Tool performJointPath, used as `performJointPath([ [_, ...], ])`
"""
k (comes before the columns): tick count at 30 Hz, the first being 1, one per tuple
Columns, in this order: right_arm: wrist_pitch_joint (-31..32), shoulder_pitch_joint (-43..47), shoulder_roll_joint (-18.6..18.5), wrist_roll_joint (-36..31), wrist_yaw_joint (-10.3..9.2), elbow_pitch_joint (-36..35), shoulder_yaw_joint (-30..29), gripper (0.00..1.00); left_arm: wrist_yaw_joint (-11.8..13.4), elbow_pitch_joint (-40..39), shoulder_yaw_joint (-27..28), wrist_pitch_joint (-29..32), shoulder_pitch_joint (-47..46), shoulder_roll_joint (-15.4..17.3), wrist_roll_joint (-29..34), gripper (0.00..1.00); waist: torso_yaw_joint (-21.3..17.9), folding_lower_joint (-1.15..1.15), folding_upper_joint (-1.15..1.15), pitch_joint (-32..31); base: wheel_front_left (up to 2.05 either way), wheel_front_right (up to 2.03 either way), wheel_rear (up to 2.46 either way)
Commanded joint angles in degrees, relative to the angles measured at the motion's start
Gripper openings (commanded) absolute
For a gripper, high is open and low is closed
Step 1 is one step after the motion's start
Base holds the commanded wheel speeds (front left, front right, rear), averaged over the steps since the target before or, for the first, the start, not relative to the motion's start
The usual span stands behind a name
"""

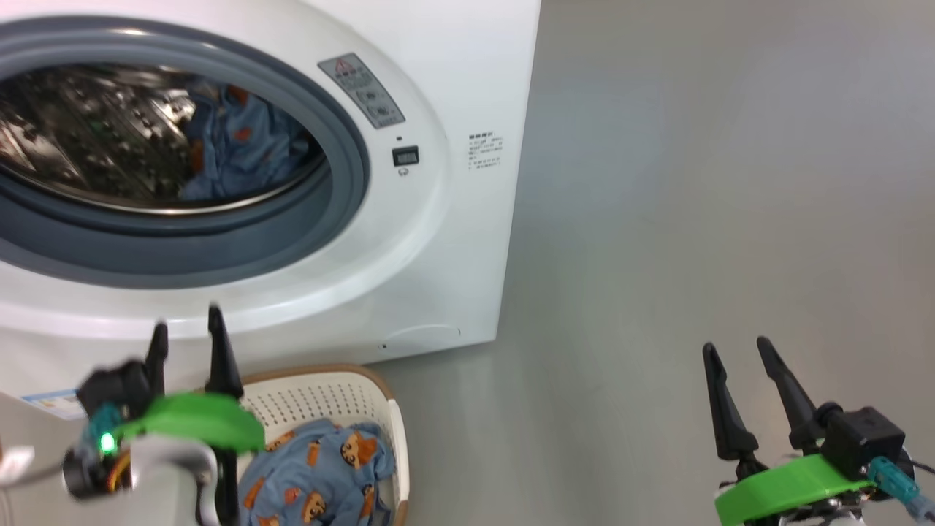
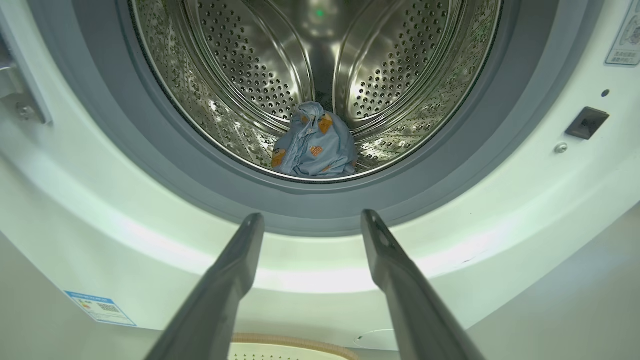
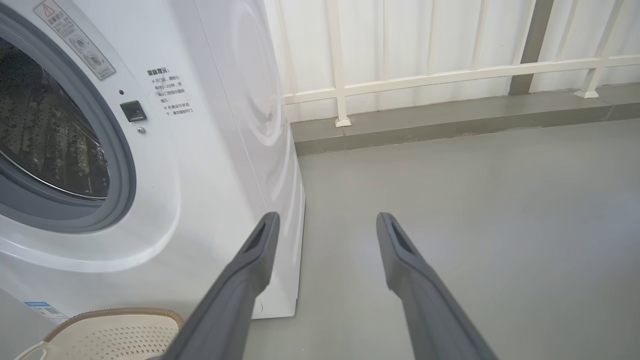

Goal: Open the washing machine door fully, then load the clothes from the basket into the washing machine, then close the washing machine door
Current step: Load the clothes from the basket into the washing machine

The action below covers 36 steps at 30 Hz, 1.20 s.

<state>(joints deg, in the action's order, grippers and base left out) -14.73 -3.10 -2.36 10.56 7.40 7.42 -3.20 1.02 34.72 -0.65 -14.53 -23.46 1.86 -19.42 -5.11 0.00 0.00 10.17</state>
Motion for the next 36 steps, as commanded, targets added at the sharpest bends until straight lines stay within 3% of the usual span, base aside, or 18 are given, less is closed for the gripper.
performJointPath([
  [1,-0.27,0.69,-0.52,-0.56,0.09,-1.48,1.31,1.0,0.72,-3.14,1.43,-0.47,2.82,1.42,0.08,1.0,0.42,0.0,0.0,-2.68,0.0,0.0,0.0],
  [16,-0.27,4.62,-0.52,-1.56,0.09,-1.72,1.37,1.0,2.07,-15.74,-2.13,-0.47,21.4,1.07,0.13,1.0,1.94,0.0,0.0,-10.06,0.0,0.0,0.0],
  [36,-0.27,6.66,-0.52,-2.26,0.09,-1.45,0.2,1.0,4.27,-23.08,-3.62,-0.47,32.01,1.08,0.84,1.0,4.51,0.0,0.0,-14.29,0.0,0.0,0.0],
])
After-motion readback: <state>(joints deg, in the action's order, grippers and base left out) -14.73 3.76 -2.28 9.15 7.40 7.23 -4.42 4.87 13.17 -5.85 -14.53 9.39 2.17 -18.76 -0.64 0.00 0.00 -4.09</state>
